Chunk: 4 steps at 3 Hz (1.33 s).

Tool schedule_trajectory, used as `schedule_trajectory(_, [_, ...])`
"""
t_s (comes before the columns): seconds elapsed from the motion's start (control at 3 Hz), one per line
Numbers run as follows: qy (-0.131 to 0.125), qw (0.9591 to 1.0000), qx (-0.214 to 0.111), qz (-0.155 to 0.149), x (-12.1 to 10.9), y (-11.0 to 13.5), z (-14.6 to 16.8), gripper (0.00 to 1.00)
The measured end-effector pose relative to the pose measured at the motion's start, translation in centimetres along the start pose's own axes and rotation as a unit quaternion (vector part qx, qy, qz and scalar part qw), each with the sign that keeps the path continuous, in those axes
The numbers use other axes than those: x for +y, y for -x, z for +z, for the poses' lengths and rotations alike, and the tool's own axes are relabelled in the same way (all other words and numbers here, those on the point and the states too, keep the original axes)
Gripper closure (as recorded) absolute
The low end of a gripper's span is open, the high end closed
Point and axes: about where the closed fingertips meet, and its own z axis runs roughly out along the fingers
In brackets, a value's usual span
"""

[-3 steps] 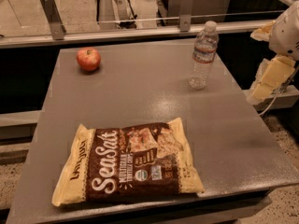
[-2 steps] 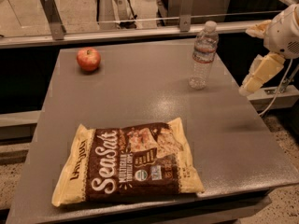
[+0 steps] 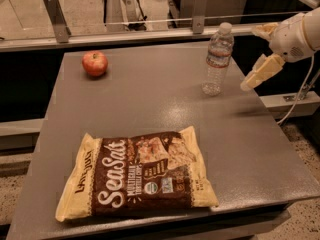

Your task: Pick water bottle

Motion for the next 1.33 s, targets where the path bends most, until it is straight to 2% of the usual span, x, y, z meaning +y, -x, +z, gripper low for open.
schedule_trajectory(0.33, [0.018,0.9982,-0.056,0.016,-0.2,0.8,2.7,0.0])
schedule_trajectory(0.67, [0.038,0.993,-0.103,0.045,0.5,1.0,4.9,0.0])
schedule_trajectory(1.33, [0.08,0.9782,-0.173,0.082,2.3,2.1,7.8,0.0])
